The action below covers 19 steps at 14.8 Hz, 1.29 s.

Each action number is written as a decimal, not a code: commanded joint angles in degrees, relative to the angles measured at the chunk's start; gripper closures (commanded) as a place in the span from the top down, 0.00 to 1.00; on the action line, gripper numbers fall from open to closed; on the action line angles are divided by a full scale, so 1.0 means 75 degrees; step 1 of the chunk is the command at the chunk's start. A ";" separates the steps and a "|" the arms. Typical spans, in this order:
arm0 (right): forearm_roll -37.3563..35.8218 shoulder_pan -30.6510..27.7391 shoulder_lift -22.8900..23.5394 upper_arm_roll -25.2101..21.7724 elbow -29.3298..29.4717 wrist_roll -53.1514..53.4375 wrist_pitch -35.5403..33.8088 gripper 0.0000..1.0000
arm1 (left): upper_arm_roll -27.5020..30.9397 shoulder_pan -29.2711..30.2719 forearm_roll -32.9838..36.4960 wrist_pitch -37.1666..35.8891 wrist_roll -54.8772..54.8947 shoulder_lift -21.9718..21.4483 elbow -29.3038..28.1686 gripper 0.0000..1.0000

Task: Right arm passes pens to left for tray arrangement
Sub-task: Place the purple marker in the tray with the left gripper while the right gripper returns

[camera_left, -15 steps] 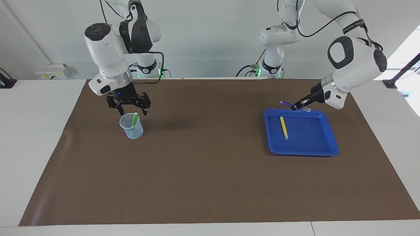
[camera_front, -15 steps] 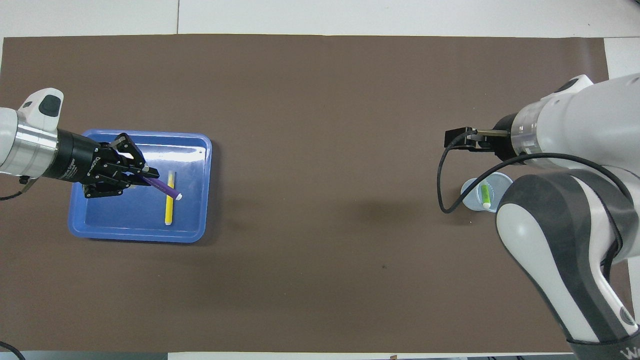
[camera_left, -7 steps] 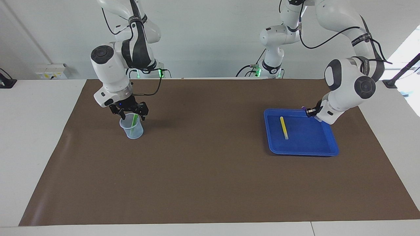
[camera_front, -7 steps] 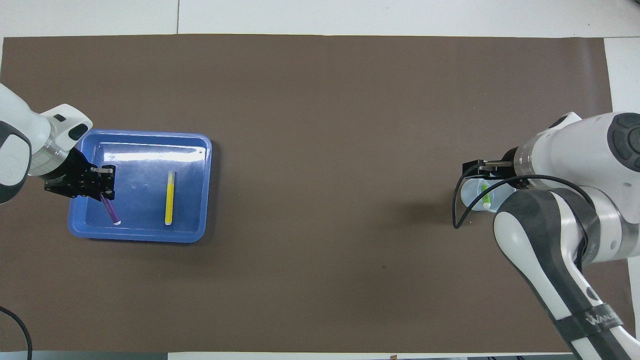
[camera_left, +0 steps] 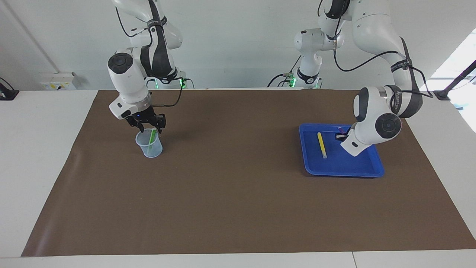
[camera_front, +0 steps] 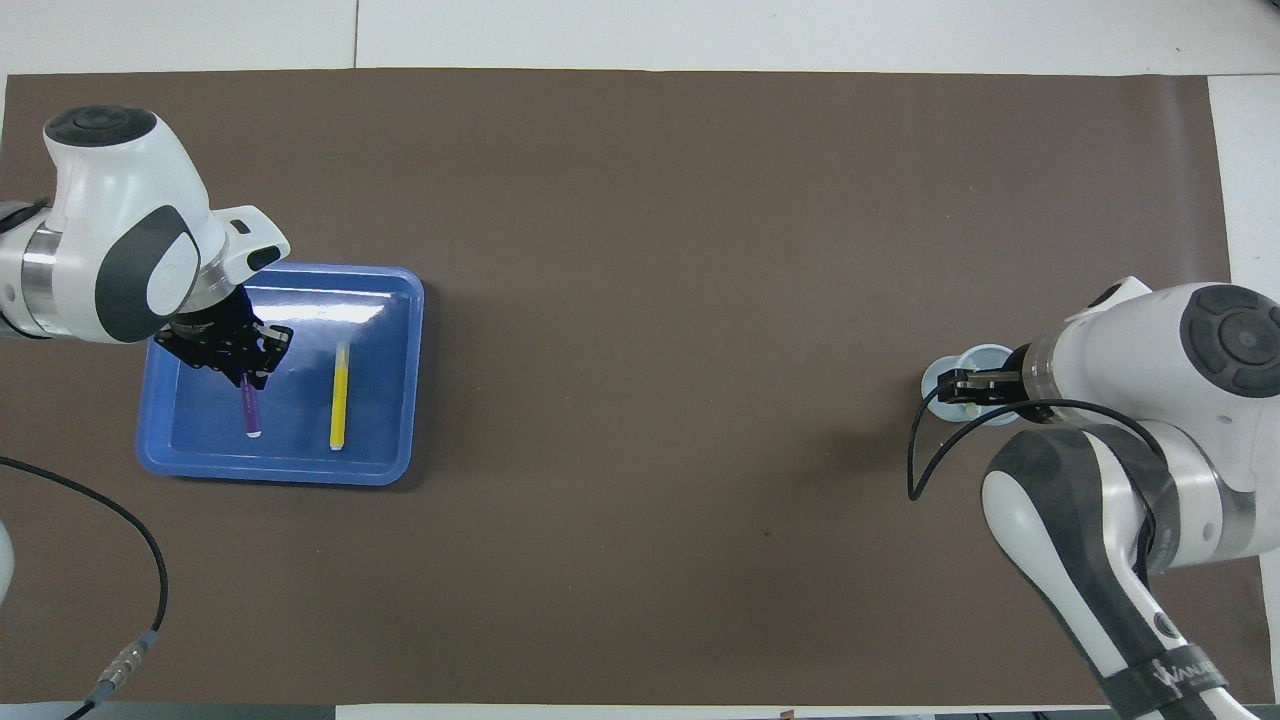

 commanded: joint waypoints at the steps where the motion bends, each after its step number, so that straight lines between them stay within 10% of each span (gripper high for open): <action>1: -0.0169 -0.0147 -0.0273 0.0103 -0.0480 -0.0077 0.0444 0.70 | 0.0026 -0.0017 0.0133 -0.0038 -0.0234 0.0367 0.0240 0.00; 6: -0.0169 -0.0135 -0.0273 0.0114 -0.0610 -0.0054 0.0610 0.59 | 0.0026 0.0088 0.0109 0.0254 -0.0246 0.0345 -0.0098 0.00; 11: -0.0169 -0.0065 -0.0285 0.0126 -0.0610 -0.0007 0.0458 0.01 | 0.0015 0.0229 0.0109 0.0689 -0.0410 0.0251 -0.0568 0.00; 15: -0.0169 -0.0065 -0.0273 0.0126 -0.0435 -0.0019 0.0364 0.00 | 0.0026 0.0287 0.0109 0.0993 -0.0422 0.0122 -0.0931 0.02; 17: -0.0157 -0.0088 -0.0285 0.0126 -0.0050 -0.0007 -0.0078 0.00 | 0.0015 0.0358 0.0109 0.1052 -0.0422 0.0134 -0.0932 0.62; 19: -0.0145 -0.0077 -0.0296 0.0126 0.0501 -0.0019 -0.0840 0.00 | 0.0015 0.0370 0.0109 0.1064 -0.0422 0.0122 -0.0932 0.72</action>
